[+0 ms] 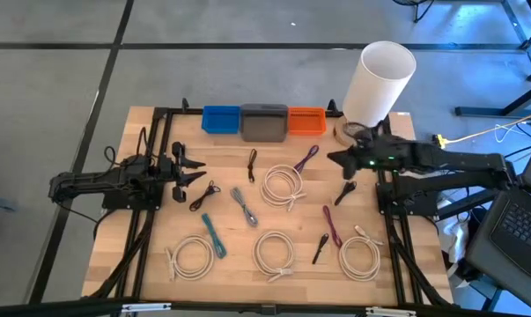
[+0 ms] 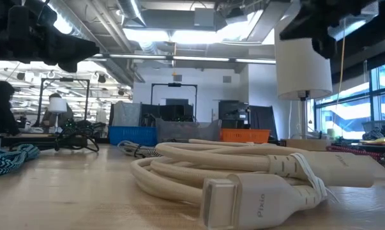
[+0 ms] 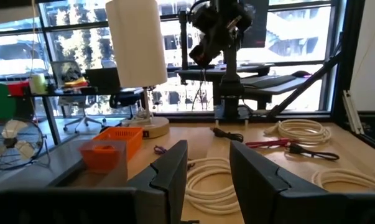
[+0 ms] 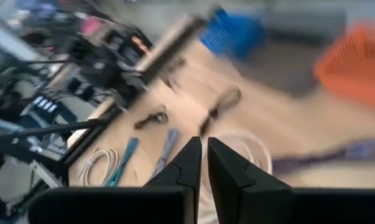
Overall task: Pick & Place USB Port
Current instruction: Put the black charger cable into the orange bin
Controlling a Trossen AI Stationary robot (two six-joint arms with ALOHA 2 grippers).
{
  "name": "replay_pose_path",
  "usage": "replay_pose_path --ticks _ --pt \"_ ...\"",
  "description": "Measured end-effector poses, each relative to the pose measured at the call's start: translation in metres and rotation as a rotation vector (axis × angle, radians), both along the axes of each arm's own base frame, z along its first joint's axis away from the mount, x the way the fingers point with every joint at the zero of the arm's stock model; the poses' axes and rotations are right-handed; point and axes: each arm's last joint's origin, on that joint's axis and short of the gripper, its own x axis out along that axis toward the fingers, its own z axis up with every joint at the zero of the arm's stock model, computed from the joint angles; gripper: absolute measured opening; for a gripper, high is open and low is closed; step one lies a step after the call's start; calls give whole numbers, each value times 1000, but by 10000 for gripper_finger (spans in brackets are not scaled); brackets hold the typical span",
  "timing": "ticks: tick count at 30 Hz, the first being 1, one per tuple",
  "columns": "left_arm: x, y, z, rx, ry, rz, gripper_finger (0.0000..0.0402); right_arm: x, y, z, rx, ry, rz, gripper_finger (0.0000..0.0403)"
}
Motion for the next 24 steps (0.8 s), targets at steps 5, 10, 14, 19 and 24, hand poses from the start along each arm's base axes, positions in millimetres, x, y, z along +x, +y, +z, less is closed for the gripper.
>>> replay_pose_path --ticks 5,10,14,19,24 --pt "0 0 3 -80 -44 -23 114 17 -1 -25 251 277 -193 29" --pt "-2 -1 14 -297 -197 -79 114 16 5 -54 589 559 -366 13" --pt "-4 2 19 -381 -291 13 114 22 6 -66 556 628 -450 4" --pt "-7 6 23 -557 -404 95 114 27 5 -77 537 714 -489 14" --pt "-7 7 22 -567 -402 125 114 25 6 -85 545 834 -508 51"
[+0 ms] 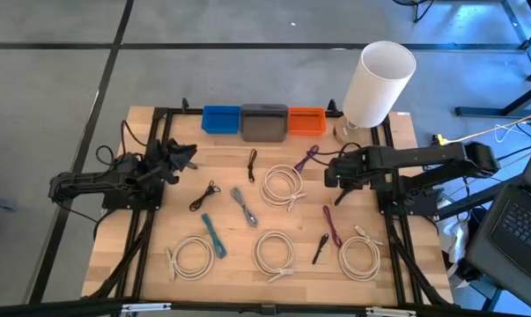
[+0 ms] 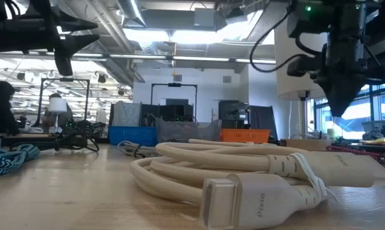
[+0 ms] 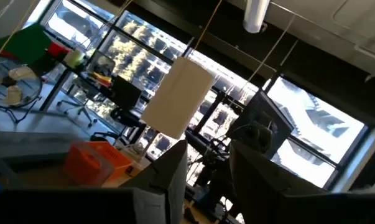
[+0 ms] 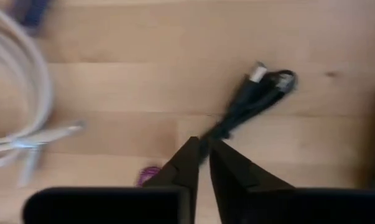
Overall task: Pick & Place USB Port
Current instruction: Put the black charger cable into the orange bin
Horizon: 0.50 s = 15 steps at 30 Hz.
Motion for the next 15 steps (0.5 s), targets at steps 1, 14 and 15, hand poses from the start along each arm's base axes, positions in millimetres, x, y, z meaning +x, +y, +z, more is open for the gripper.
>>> replay_pose_path --ticks 1,14,15 --pt "0 0 -1 4 9 10 114 -1 0 -1 5 22 0 59" --pt "0 3 -5 -23 58 108 114 -3 2 -28 33 117 -47 92" --pt "0 3 -6 -23 67 106 114 -4 2 -32 39 122 -47 91"
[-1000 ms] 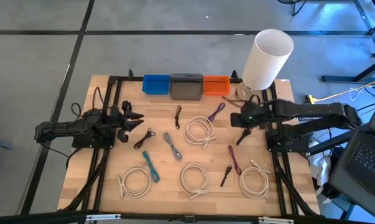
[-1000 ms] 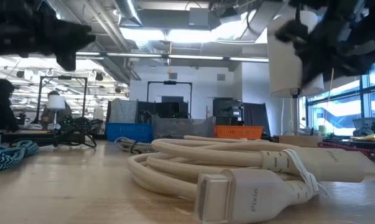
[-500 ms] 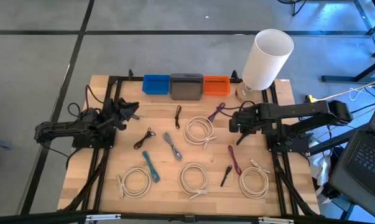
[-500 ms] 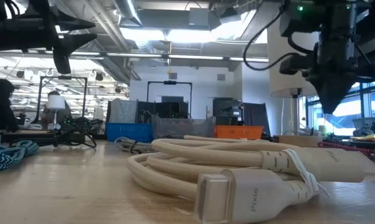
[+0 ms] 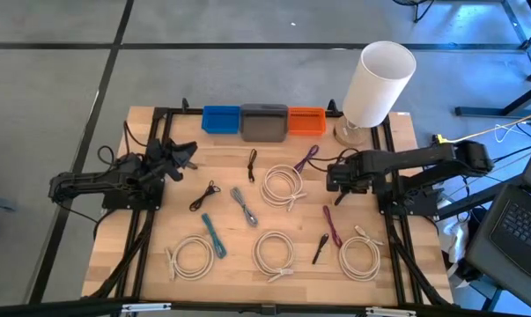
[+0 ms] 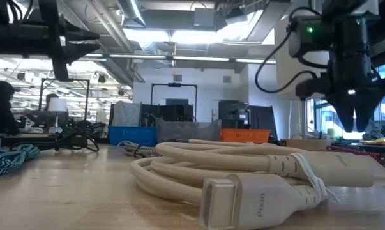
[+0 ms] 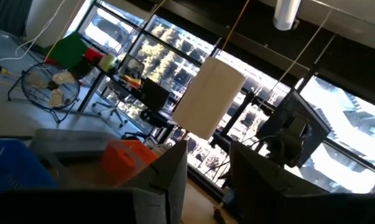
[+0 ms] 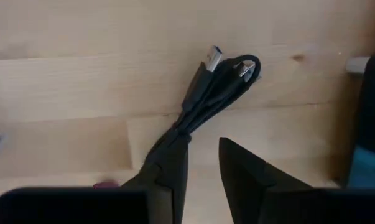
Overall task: Pick & Place USB Port
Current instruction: Put the black charger cable into the orange bin
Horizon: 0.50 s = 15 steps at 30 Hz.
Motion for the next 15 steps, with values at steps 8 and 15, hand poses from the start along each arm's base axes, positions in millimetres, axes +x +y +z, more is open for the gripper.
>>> replay_pose_path --ticks 8,15 --pt "1 0 -3 -29 18 -12 114 -5 2 -34 62 -97 -94 87" --pt "1 0 -3 -45 9 -17 114 -8 1 -48 43 -160 -156 90"
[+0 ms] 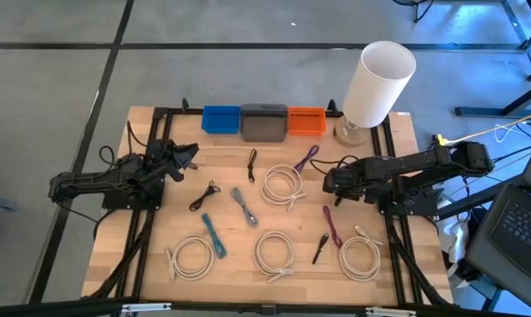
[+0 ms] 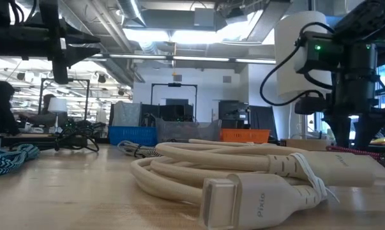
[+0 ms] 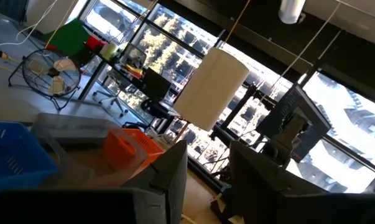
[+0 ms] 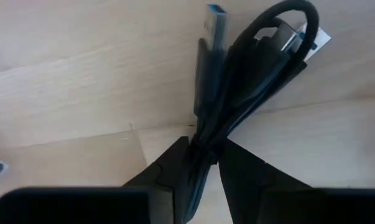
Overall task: Pick & Place USB Port
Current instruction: Put the black charger cable into the orange bin
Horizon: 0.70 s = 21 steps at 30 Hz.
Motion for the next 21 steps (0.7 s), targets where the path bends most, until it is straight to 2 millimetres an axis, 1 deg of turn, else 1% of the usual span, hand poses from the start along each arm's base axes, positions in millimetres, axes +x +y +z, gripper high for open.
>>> replay_pose_path --ticks 4,6,8,11,13,18,21 --pt "0 0 0 0 1 0 114 -2 0 -1 -10 7 0 89" --pt "0 0 0 0 1 0 114 -2 0 -1 -11 9 5 83" --pt "0 0 0 0 2 0 114 -1 0 0 -14 9 17 66" --pt "0 0 -1 -1 12 2 114 5 -1 5 -34 -7 60 26" --pt "1 0 -2 -3 26 2 114 9 -1 9 -50 -18 87 21" --pt "1 0 -5 -6 52 2 114 33 -2 33 -104 -155 175 21" --pt "1 1 -5 -10 51 23 114 53 -5 58 -211 -280 255 21"
